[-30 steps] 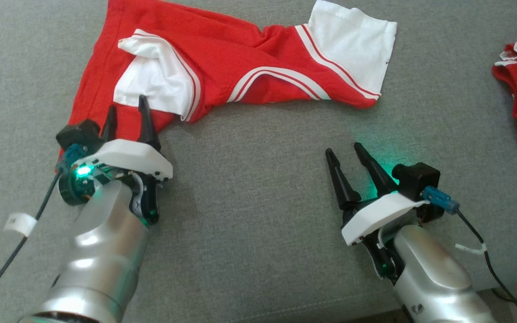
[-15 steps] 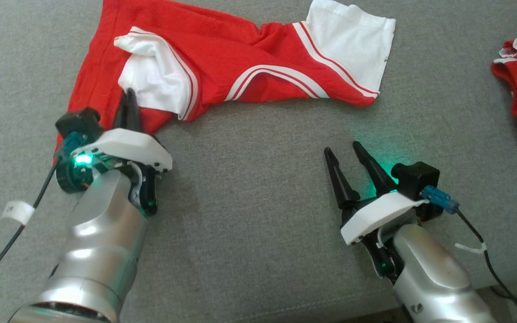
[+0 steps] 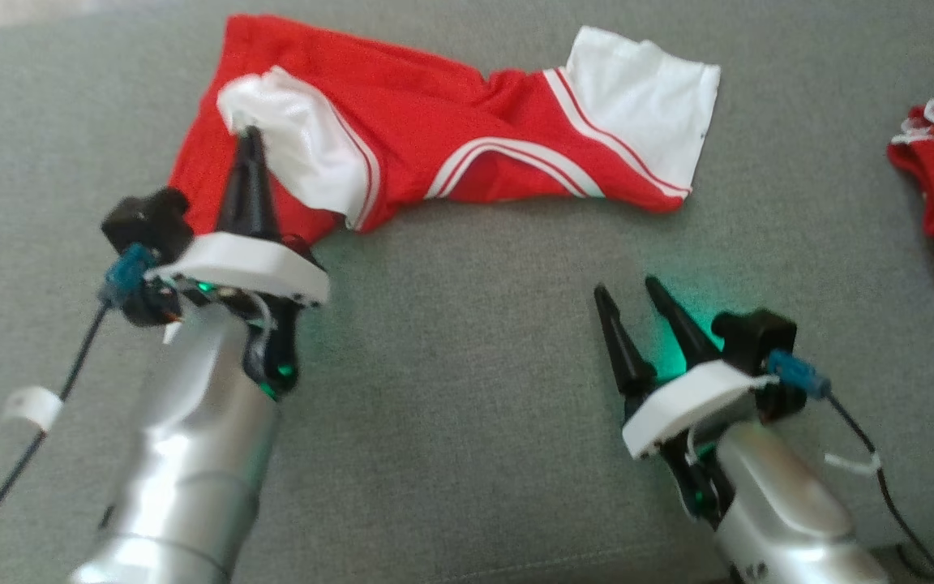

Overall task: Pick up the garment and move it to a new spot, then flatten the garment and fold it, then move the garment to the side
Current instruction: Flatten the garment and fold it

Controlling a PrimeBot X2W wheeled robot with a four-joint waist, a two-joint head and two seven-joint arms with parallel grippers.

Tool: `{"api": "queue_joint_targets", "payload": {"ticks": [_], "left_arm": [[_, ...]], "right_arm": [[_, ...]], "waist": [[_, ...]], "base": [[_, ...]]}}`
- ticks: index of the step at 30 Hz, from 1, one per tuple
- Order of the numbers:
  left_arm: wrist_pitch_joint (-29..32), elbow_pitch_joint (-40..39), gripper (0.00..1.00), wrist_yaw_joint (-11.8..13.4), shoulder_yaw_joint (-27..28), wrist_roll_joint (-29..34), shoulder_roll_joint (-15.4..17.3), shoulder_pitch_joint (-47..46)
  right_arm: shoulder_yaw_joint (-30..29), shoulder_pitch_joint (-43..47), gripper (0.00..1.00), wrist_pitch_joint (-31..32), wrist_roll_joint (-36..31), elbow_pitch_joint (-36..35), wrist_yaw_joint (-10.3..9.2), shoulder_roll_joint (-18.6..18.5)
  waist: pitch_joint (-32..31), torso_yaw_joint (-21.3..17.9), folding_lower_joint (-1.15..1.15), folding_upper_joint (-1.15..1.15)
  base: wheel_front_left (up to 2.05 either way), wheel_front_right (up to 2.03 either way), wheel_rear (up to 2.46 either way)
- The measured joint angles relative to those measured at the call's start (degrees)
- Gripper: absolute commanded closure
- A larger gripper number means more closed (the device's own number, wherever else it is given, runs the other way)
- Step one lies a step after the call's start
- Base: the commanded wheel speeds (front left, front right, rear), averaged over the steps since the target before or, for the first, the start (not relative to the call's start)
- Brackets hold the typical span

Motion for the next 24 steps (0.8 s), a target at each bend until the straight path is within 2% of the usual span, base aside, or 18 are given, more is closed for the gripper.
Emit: {"api": "queue_joint_targets", "payload": {"ticks": [4,6,8,13,17,18,19,21,24], "left_arm": [[0.0,-8.0,1.0,-0.9,-8.0,-6.1,0.1,4.2],[0.0,-15.0,1.0,-0.9,-15.6,-11.2,0.1,7.8],[0.0,-19.3,1.0,-0.7,-20.6,-14.2,0.2,9.9],[0.0,-30.0,1.0,2.4,-31.9,-21.1,0.5,13.7],[0.0,-36.3,1.0,4.6,-36.7,-25.1,0.6,13.8],[0.0,-36.4,0.61,5.4,-37.8,-25.6,0.6,13.8],[0.0,-35.7,0.0,6.0,-39.0,-25.5,0.6,13.8],[0.0,-33.6,0.0,7.6,-39.8,-24.3,0.7,14.1],[0.2,-30.3,0.0,8.3,-39.7,-21.4,0.9,15.5]], "right_arm": [[-0.1,2.6,0.0,0.1,0.2,0.7,0.0,0.0],[-0.1,4.3,0.0,0.1,0.7,1.2,0.0,0.0],[-0.2,5.1,0.0,0.1,0.7,1.3,0.0,0.0],[-0.4,6.8,0.0,0.1,0.7,1.7,0.0,0.0],[-1.1,8.1,0.0,0.1,0.6,1.8,0.0,0.0],[-1.4,8.3,0.0,0.1,0.5,1.8,0.0,0.0],[-1.9,8.5,0.0,0.1,0.2,1.8,0.0,0.0],[-3.1,8.7,0.0,0.1,-0.1,1.7,0.0,0.0],[-4.9,8.7,0.0,0.1,-0.5,1.1,0.0,0.1]], "waist": [[-3.0,0.7,-0.01,0.0],[-5.7,1.1,-0.01,0.0],[-7.6,1.4,-0.01,0.0],[-11.7,1.7,-0.02,0.0],[-13.2,1.6,-0.02,0.0],[-13.3,1.6,-0.02,0.0],[-13.2,1.6,-0.02,0.0],[-13.0,1.6,-0.01,0.0],[-12.4,2.0,0.0,0.0]], "base": [[0.0,0.0,0.0],[0.0,0.0,0.0],[0.0,0.0,0.0],[0.0,0.0,0.0],[0.0,0.0,0.0],[0.0,0.0,0.0],[0.0,0.0,0.0],[0.0,0.0,0.0],[0.0,0.0,0.0]]}}
